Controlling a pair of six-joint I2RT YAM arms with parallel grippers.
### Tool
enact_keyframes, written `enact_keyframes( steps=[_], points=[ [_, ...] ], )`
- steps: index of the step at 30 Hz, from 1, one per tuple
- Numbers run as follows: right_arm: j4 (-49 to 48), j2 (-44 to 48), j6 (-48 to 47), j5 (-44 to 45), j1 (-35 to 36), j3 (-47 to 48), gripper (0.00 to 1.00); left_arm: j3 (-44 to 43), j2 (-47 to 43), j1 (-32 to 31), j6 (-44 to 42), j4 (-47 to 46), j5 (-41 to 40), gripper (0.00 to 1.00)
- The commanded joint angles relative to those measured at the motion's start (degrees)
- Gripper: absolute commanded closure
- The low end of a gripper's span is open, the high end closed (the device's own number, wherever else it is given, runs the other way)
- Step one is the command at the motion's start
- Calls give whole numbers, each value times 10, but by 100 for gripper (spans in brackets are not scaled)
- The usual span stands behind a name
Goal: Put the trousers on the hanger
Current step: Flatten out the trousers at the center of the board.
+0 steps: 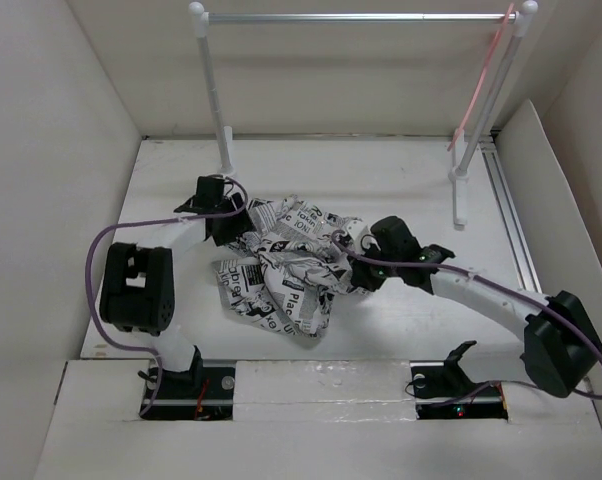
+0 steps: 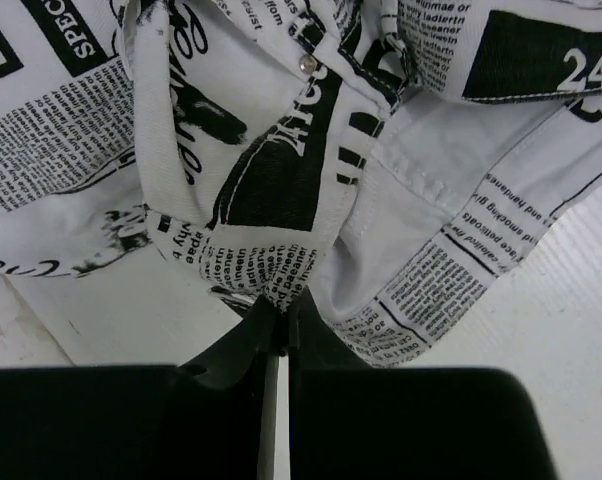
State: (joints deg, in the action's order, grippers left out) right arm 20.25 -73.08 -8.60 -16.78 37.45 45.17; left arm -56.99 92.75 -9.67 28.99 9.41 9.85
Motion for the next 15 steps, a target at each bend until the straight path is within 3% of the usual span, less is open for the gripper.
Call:
enact_keyframes(
  steps=[1, 7, 10, 12, 13, 14, 15],
  points=[
    [-23, 18, 27, 45, 22, 2, 100, -15, 34, -9, -1, -53, 21, 45],
    [284, 261, 191, 105, 52, 5, 100, -15, 52, -9, 1, -68, 0, 48],
    [370, 318, 231, 35, 52, -2, 100, -25, 66, -9, 4, -76, 0, 49],
    [379, 301, 203, -27, 62, -17, 83, -29, 77, -9, 8, -79, 4, 51],
    [385, 286, 189, -20, 62, -19, 65, -29, 79, -9, 11, -83, 6, 52],
    [390, 255, 177, 1, 62, 3, 34, -32, 79, -9, 11, -80, 5, 60],
    [392, 242, 163, 64, 62, 27, 23, -31, 71, -9, 10, -69, 6, 62]
  ],
)
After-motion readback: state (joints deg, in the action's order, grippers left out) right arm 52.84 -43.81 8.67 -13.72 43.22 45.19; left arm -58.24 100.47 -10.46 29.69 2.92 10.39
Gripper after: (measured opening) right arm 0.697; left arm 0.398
